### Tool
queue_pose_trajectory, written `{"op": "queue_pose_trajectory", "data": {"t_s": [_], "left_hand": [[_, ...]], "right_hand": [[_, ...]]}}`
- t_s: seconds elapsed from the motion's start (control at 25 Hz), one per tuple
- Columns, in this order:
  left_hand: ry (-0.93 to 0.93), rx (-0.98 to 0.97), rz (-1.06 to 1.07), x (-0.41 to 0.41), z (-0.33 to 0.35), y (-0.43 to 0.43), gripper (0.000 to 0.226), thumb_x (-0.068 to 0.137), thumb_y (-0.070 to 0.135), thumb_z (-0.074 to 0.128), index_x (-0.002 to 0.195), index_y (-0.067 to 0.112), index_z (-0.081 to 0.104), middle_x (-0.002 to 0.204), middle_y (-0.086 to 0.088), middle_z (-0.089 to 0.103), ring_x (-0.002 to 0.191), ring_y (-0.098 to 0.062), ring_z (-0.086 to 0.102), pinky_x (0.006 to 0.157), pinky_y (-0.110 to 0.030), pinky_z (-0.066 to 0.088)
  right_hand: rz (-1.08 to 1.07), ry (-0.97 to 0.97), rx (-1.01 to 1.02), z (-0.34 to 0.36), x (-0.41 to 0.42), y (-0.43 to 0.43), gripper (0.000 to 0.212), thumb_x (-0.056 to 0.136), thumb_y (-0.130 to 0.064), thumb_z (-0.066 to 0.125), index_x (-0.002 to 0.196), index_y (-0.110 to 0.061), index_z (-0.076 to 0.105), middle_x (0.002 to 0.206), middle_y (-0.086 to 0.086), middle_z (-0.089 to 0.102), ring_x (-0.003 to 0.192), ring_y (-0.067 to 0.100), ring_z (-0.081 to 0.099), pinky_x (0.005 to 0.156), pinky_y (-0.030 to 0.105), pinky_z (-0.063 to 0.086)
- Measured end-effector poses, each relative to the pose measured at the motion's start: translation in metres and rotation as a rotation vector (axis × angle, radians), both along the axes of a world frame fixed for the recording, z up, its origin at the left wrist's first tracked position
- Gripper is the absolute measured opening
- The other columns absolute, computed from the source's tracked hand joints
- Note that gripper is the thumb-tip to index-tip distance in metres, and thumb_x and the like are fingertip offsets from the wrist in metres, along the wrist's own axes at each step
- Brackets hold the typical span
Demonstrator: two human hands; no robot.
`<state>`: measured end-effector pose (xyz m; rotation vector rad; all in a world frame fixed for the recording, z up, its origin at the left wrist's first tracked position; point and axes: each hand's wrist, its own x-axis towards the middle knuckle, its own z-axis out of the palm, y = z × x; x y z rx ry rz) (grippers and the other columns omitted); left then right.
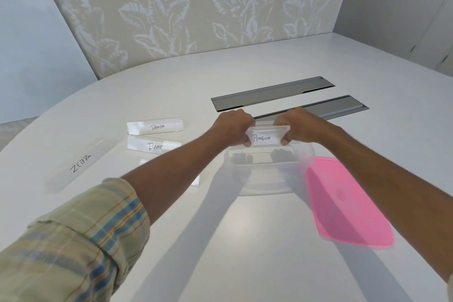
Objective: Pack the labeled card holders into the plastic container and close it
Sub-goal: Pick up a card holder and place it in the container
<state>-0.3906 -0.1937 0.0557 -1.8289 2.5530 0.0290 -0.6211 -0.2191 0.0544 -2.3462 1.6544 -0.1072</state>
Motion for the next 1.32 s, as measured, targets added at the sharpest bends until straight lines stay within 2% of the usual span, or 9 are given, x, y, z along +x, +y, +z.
{"op": "queue_pose_trajectory", "data": {"t_s": [0.16,0.32,0.44,0.52,0.76,0.88,1.04,1.12,1.32], "left_hand": [[-0.028,0.043,0.000,-0.007,-0.021,-0.012,0.065,0.083,0.038,0.086,0.142,0.027,0.063,0.134,-0.008,0.064,0.122,-0.033,0.064,0.081,-0.035,0.043],[-0.077,0.093,0.010,-0.010,-0.039,-0.019,0.064,0.082,0.039,0.087,0.140,0.026,0.064,0.131,-0.007,0.064,0.118,-0.032,0.066,0.078,-0.034,0.039],[-0.099,0.132,0.009,-0.012,-0.049,-0.023,0.063,0.081,0.038,0.088,0.138,0.024,0.064,0.130,-0.004,0.065,0.120,-0.030,0.065,0.081,-0.034,0.045],[-0.112,0.134,0.002,-0.014,-0.054,-0.026,0.062,0.080,0.038,0.089,0.136,0.023,0.066,0.128,-0.005,0.067,0.119,-0.031,0.065,0.086,-0.037,0.049],[-0.118,0.109,-0.017,-0.014,-0.057,-0.030,0.063,0.082,0.036,0.088,0.139,0.022,0.065,0.131,-0.006,0.067,0.121,-0.032,0.065,0.092,-0.037,0.050],[-0.030,0.101,-0.026,-0.010,-0.050,-0.027,0.061,0.084,0.036,0.086,0.140,0.023,0.064,0.132,-0.003,0.068,0.124,-0.029,0.064,0.093,-0.038,0.051],[0.184,-0.008,-0.044,0.010,-0.022,-0.014,0.046,0.087,0.035,0.083,0.130,0.025,0.071,0.122,0.004,0.076,0.118,-0.020,0.066,0.089,-0.035,0.053],[0.265,-0.052,-0.020,0.030,-0.007,-0.004,0.040,0.088,0.034,0.082,0.127,0.024,0.074,0.119,0.004,0.078,0.116,-0.019,0.069,0.093,-0.040,0.057],[0.306,-0.084,0.077,0.095,0.007,0.022,0.038,0.089,0.033,0.084,0.124,0.022,0.076,0.118,0.001,0.080,0.113,-0.019,0.072,0.097,-0.042,0.057]], "right_hand": [[0.044,0.040,0.030,-0.018,-0.004,-0.011,0.054,0.068,-0.016,0.094,0.117,-0.018,0.074,0.119,0.003,0.073,0.106,0.025,0.066,0.088,0.040,0.055],[0.089,0.115,0.036,-0.036,0.003,-0.016,0.056,0.069,-0.018,0.095,0.120,-0.017,0.073,0.115,0.004,0.072,0.101,0.025,0.065,0.080,0.036,0.052],[0.137,0.206,-0.003,-0.050,0.006,-0.018,0.056,0.072,-0.024,0.092,0.124,-0.020,0.071,0.116,0.001,0.070,0.111,0.025,0.063,0.078,0.034,0.048],[0.149,0.263,-0.042,-0.055,0.007,-0.019,0.057,0.075,-0.026,0.090,0.128,-0.023,0.069,0.124,-0.001,0.067,0.119,0.024,0.062,0.085,0.036,0.051],[0.141,0.318,-0.085,-0.056,0.007,-0.019,0.056,0.078,-0.028,0.088,0.130,-0.026,0.068,0.129,-0.002,0.068,0.120,0.025,0.064,0.087,0.038,0.054],[0.125,0.281,-0.072,-0.053,0.007,-0.016,0.058,0.079,-0.030,0.088,0.133,-0.025,0.065,0.129,-0.003,0.067,0.120,0.023,0.063,0.083,0.035,0.050],[0.076,0.193,-0.058,-0.037,0.008,-0.010,0.052,0.081,-0.028,0.087,0.129,-0.026,0.066,0.125,-0.005,0.068,0.115,0.023,0.063,0.082,0.034,0.049],[0.064,0.144,-0.081,-0.025,0.012,-0.004,0.048,0.082,-0.030,0.086,0.126,-0.026,0.068,0.122,-0.006,0.069,0.112,0.022,0.064,0.084,0.034,0.051],[0.033,-0.038,-0.185,0.015,0.050,0.021,0.033,0.085,-0.036,0.083,0.114,-0.027,0.072,0.114,-0.008,0.073,0.108,0.020,0.068,0.084,0.036,0.055]]}}
